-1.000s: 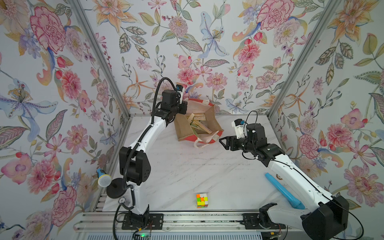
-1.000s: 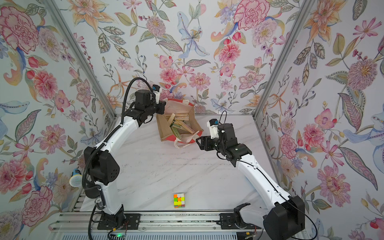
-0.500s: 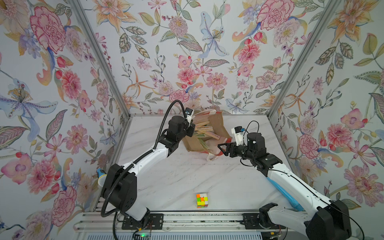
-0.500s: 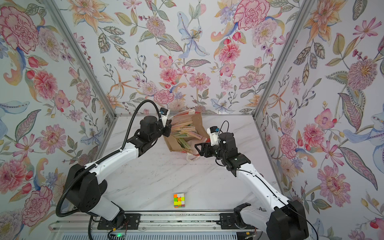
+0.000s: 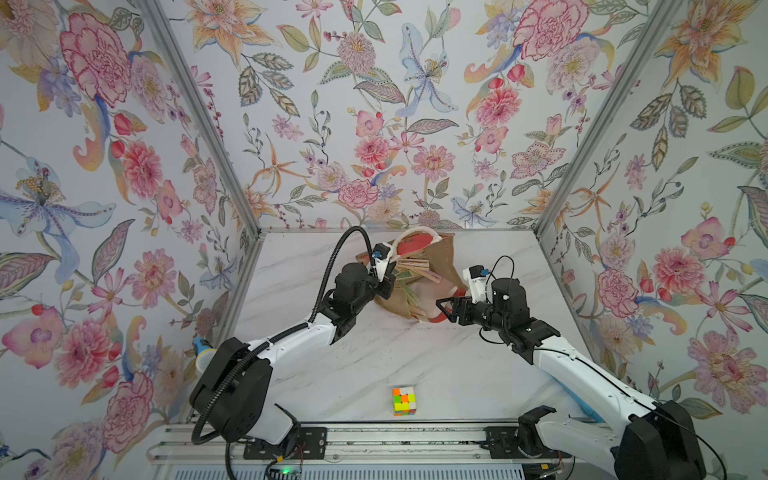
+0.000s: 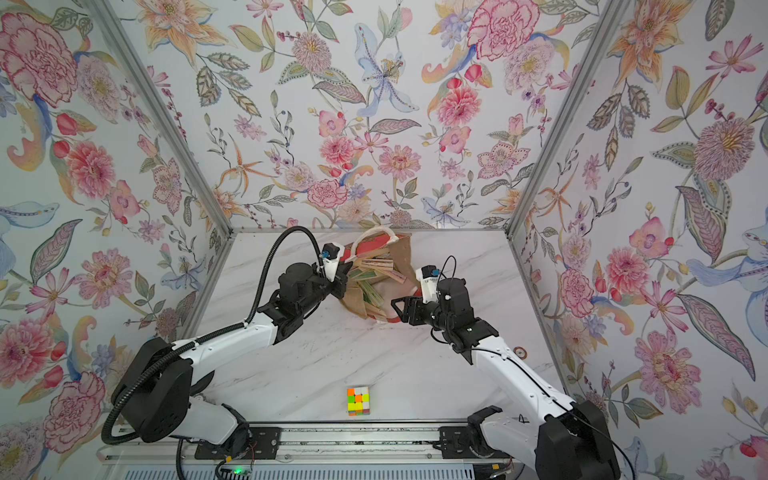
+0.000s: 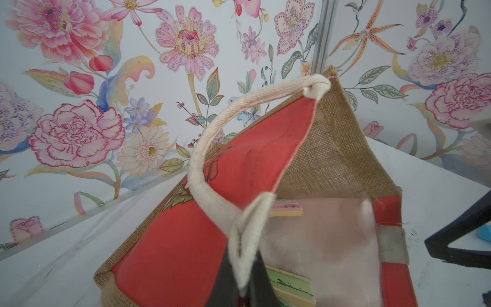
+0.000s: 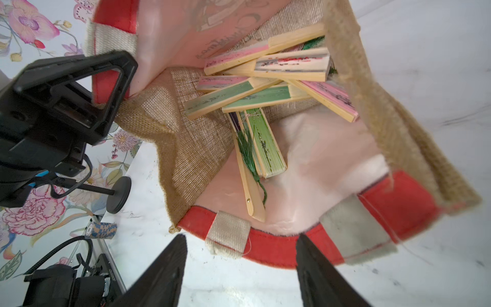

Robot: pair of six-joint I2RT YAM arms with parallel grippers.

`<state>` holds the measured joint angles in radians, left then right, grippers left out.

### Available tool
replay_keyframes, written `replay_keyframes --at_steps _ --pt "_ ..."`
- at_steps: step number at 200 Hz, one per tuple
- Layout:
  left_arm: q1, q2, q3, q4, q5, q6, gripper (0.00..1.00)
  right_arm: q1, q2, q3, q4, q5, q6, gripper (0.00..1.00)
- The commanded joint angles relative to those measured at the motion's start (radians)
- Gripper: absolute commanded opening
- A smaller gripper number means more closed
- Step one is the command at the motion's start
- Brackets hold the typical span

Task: Take out the folding fans from the tote bags
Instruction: Pick up the folding fan from the canvas bag.

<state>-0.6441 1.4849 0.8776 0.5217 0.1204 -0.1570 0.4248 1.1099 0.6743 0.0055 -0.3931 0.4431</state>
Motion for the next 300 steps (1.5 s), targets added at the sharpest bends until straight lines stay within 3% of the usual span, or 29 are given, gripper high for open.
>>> replay_keyframes --at_steps 1,46,94,143,191,300 --pt "-0.035 0.024 -0.022 0.009 0.031 -0.008 0.0 0.009 -0.025 -0.032 0.057 0.003 0.029 0.66" --pt "-0.058 0.004 -0.04 0.009 0.061 0.018 0.0 0.047 -0.018 -0.087 0.153 0.052 0.056 0.64" --pt "-0.056 -0.054 -0.1 0.001 0.19 0.062 0.0 0.139 0.081 -0.018 0.122 0.198 -0.068 0.6" --pt "-0.039 -0.07 -0.119 -0.023 0.181 0.041 0.0 0.186 0.195 0.028 0.124 0.258 -0.104 0.5" --pt "0.002 -0.034 -0.083 -0.025 0.261 -0.033 0.0 0.216 0.291 0.074 0.113 0.279 -0.15 0.45" --pt "0.01 -0.042 0.013 -0.14 0.268 -0.075 0.0 0.312 0.421 0.129 0.094 0.249 -0.174 0.38"
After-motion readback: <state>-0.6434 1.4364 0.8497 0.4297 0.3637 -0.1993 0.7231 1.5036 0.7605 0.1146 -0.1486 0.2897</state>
